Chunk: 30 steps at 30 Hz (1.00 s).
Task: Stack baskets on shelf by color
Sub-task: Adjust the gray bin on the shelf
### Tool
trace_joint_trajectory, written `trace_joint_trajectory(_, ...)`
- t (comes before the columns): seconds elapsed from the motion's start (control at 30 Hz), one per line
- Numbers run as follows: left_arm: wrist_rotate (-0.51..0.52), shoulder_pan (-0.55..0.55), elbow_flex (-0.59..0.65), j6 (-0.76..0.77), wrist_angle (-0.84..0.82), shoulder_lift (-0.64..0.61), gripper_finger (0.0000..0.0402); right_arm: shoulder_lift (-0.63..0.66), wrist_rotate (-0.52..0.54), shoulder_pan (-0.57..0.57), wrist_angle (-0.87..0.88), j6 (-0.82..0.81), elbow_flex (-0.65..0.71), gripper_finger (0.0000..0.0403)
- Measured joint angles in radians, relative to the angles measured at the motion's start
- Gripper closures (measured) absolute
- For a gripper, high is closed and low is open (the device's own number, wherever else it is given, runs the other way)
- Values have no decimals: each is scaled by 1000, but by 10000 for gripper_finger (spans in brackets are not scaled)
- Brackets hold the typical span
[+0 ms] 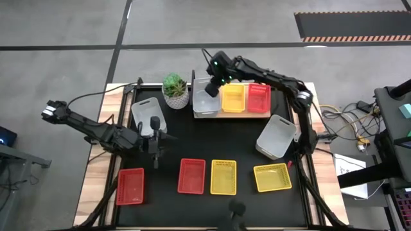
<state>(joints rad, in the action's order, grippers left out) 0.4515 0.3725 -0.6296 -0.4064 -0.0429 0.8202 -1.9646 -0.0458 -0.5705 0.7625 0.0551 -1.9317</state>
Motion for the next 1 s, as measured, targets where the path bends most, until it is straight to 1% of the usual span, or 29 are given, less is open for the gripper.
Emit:
trace_joint_trajectory(0.07, 0, 0, 0, -6, -5, -8, 260, -60, -25, -16, 45, 5, -77, 394)
trace_joint_trajectory(0.23, 0, 0, 0, -45, -23, -13, 260, -179, 4, -29, 161, 7, -232, 394)
trace_joint_trajectory(0.3, 0, 0, 0, -54, -21, -10, 260, -210, 50, -31, 204, 7, -277, 394)
trace_joint_trajectory(0.4, 0, 0, 0, -56, -28, -10, 260, -241, 155, -32, 253, 6, -322, 394)
trace_joint_trajectory(0.5, 0, 0, 0, -56, -29, -11, 260, -255, 226, -33, 288, 5, -346, 394)
trace_joint_trajectory(0.53, 0, 0, 0, -56, -28, -11, 260, -256, 234, -34, 289, 3, -349, 394)
trace_joint_trajectory(0.9, 2, 0, 1, -67, -27, -11, 260, -232, 237, -31, 299, 5, -352, 394)
trace_joint_trajectory(1.0, 2, 0, 1, -73, -25, -5, 260, -200, 224, -11, 317, 7, -354, 394)
